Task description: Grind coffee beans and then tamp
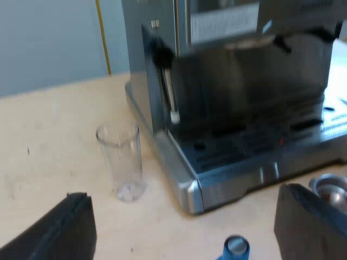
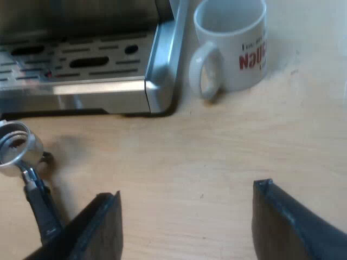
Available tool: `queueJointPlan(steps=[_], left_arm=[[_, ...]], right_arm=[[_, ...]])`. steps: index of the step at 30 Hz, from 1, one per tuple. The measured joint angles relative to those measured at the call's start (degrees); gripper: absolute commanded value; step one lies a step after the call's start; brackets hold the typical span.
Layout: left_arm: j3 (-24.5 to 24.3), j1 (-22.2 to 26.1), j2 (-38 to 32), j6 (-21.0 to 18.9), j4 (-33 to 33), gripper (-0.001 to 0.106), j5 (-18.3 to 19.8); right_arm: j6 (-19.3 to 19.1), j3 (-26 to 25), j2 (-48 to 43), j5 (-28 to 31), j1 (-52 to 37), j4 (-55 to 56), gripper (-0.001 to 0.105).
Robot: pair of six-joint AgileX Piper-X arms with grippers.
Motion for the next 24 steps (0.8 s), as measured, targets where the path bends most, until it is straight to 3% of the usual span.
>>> queueJointPlan(steps=[11, 24], left_arm=[[4.9, 0.0, 0.0, 0.0, -0.1, 0.07, -0.1], [4.9, 0.0, 0.0, 0.0, -0.1, 0.07, -0.1]], right_arm=[[0.0, 8.3, 0.1, -0.2, 0.0, -4.5, 0.055], [0.0, 10.7, 0.1, -0.2, 0.0, -6.1, 0.055]])
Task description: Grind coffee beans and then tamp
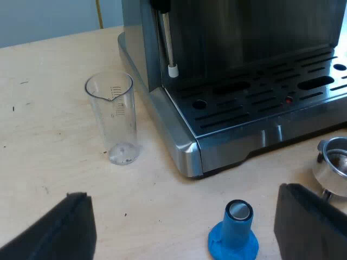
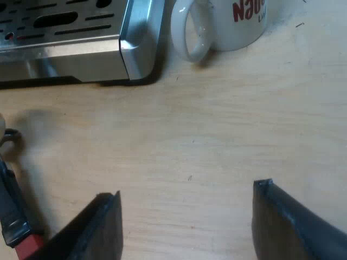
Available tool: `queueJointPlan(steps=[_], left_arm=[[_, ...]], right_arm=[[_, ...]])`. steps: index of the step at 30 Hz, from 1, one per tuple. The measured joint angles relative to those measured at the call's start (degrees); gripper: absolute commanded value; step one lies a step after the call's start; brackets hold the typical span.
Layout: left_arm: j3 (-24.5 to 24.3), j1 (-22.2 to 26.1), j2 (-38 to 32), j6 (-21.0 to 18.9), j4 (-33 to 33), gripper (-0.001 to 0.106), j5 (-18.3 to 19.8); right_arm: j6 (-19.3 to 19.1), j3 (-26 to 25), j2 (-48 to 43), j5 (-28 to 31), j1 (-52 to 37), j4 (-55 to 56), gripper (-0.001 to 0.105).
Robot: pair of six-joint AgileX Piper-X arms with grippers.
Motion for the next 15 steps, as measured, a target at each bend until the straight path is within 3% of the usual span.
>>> queueJointPlan(steps=[15], left_arm=[[0.0, 0.0, 0.0, 0.0, 0.0, 0.07, 0.0]], right_arm=[[0.0, 0.0, 0.0, 0.0, 0.0, -0.3, 0.055]])
